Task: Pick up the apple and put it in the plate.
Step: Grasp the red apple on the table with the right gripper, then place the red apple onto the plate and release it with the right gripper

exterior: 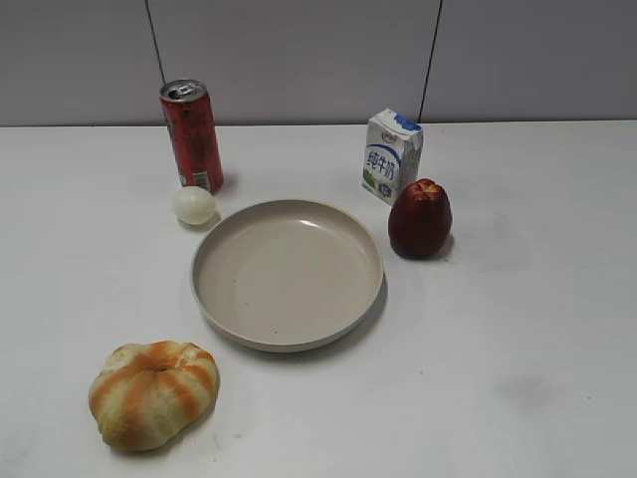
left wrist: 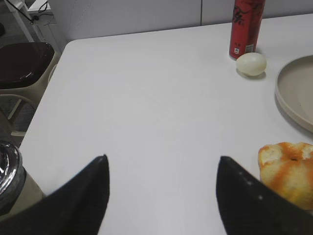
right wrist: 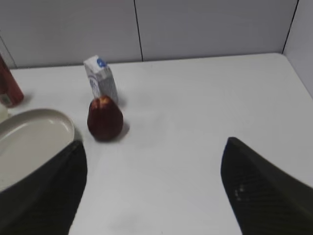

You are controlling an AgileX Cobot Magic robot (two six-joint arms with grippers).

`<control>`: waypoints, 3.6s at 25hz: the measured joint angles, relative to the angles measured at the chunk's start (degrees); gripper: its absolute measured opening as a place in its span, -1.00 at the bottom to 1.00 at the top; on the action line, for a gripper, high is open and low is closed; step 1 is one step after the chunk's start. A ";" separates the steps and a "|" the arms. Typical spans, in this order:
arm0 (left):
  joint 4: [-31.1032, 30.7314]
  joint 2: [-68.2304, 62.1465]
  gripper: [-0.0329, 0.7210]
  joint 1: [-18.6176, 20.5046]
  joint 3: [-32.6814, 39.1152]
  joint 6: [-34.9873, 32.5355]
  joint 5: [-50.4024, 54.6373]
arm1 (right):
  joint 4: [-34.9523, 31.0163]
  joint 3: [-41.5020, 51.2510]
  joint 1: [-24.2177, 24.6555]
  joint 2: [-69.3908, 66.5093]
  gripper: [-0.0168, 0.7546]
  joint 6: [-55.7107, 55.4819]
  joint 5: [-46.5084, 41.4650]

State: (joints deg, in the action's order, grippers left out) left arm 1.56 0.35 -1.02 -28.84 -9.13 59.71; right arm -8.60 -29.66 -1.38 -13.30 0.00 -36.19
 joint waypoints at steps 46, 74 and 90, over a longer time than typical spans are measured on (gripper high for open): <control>0.00 0.00 0.47 0.00 0.00 0.00 0.00 | 3.88 -69.76 -19.19 -112.91 0.63 8.68 -21.22; 0.00 0.00 0.47 0.00 0.00 0.00 0.00 | -3.80 -81.74 -35.75 -120.93 0.62 8.48 -23.41; 0.00 0.00 0.47 0.00 0.00 0.00 0.00 | -2.38 -81.83 -33.55 -109.83 0.83 8.07 -26.11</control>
State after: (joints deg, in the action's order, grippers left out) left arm 1.56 0.35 -1.02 -28.84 -9.13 59.71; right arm -10.98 -111.49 -34.93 -123.12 8.07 -62.30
